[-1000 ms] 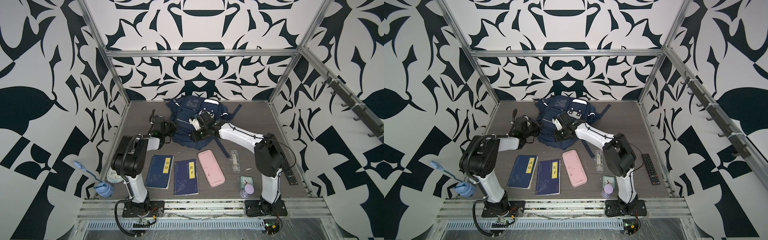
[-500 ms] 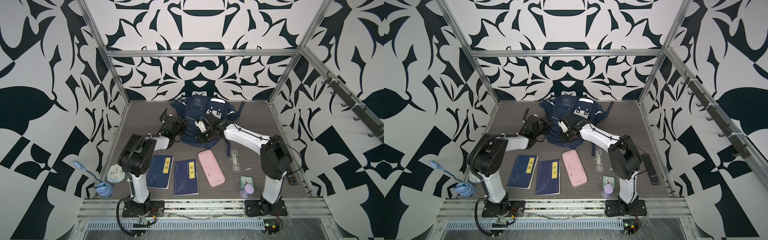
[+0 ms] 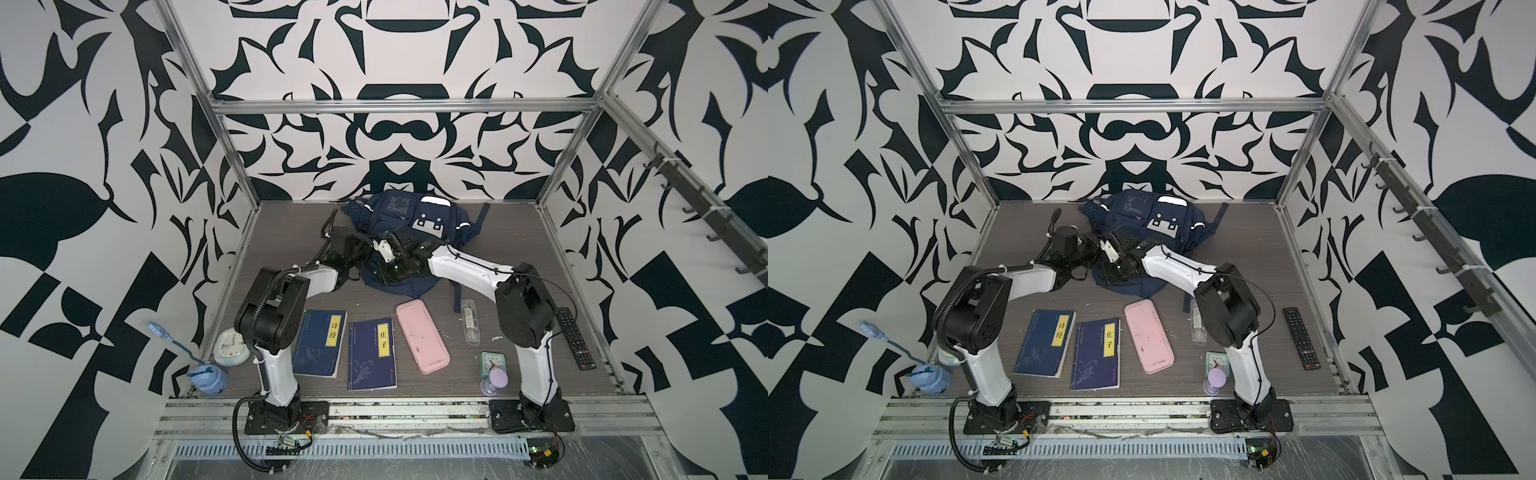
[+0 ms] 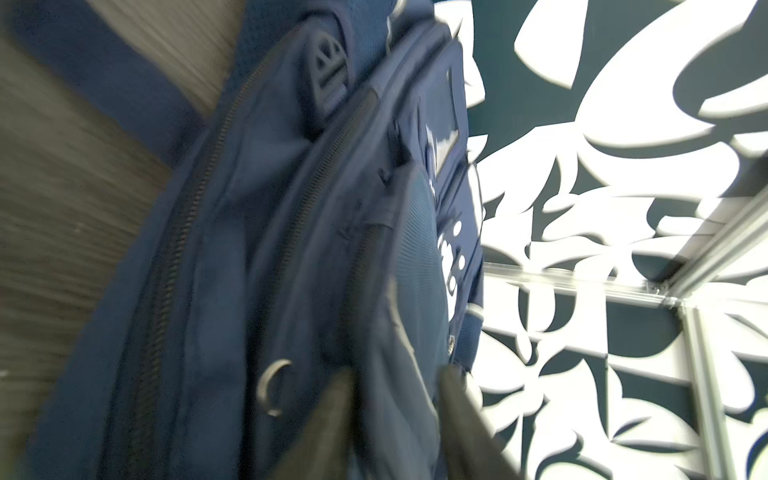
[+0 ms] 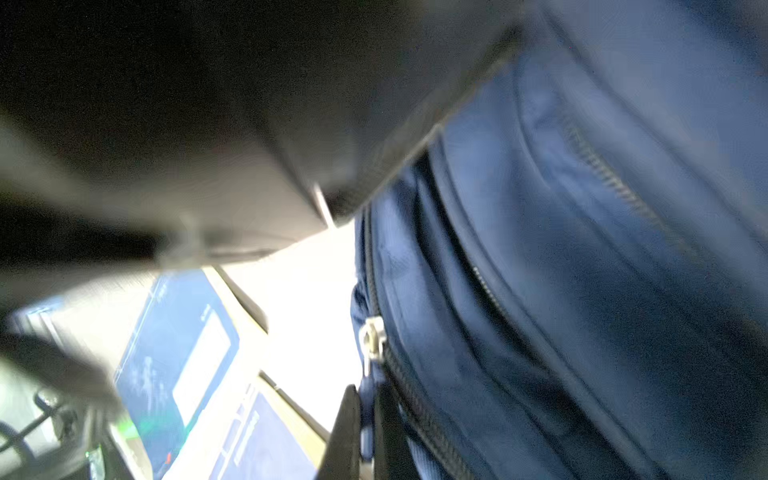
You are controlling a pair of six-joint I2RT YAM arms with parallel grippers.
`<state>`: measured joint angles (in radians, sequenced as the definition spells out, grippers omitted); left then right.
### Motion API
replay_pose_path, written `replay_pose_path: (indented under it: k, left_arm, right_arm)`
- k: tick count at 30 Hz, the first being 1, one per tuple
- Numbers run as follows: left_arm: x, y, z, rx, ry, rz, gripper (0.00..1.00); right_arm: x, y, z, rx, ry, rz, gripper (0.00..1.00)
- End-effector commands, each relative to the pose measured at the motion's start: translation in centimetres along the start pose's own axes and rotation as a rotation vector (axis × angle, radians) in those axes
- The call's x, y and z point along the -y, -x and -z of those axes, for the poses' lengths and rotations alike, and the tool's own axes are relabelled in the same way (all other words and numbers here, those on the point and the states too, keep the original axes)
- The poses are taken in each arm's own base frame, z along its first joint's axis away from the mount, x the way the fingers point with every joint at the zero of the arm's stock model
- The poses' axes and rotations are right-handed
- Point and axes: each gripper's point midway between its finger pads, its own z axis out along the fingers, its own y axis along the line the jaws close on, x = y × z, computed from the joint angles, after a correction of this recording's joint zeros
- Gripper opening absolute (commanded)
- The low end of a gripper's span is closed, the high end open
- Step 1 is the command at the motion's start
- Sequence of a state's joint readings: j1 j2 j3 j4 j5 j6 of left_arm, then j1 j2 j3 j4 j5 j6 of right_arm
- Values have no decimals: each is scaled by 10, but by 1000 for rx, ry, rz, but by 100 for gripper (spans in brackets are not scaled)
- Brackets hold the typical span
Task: Pack books, pencil case, and school supplies into a backpack
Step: Unzip the student bag at the top-center of the table.
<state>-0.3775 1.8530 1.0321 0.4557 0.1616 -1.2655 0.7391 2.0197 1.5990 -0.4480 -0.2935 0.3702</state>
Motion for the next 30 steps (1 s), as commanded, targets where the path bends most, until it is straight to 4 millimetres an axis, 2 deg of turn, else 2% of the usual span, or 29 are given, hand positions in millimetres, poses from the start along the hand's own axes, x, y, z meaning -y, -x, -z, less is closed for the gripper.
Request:
replay_pose_path:
  k: [1,3,6,9,12,17,21,30]
  left_arm:
    - [15,1,16,-84,36,-100,55]
    - [12,10,21,-100,68,-144,63]
    - [16,22,30,-98,98,-226,68]
    - [28,31,32,-114,144,-347,68]
    - [33,34,19,-186,215,-469,67]
    - [27,20,-15,-347,270,-617,59]
    - [19,4,-37,-440,295,-667,56]
    - [7,-18,-57,-535,260,-657,54]
  right_arm:
    - [-8,5,30,58,18,10,0]
    - [-5,-3,35,56,10,7,0]
    - [-1,-14,46,63,-5,9,0]
    - [8,-20,59,72,-25,-3,0]
    - [25,-29,72,77,-54,-23,0]
    - [47,-34,87,90,-68,-67,0]
    - [48,-35,88,90,-64,-65,0]
    - [53,-41,75,63,-65,-77,0]
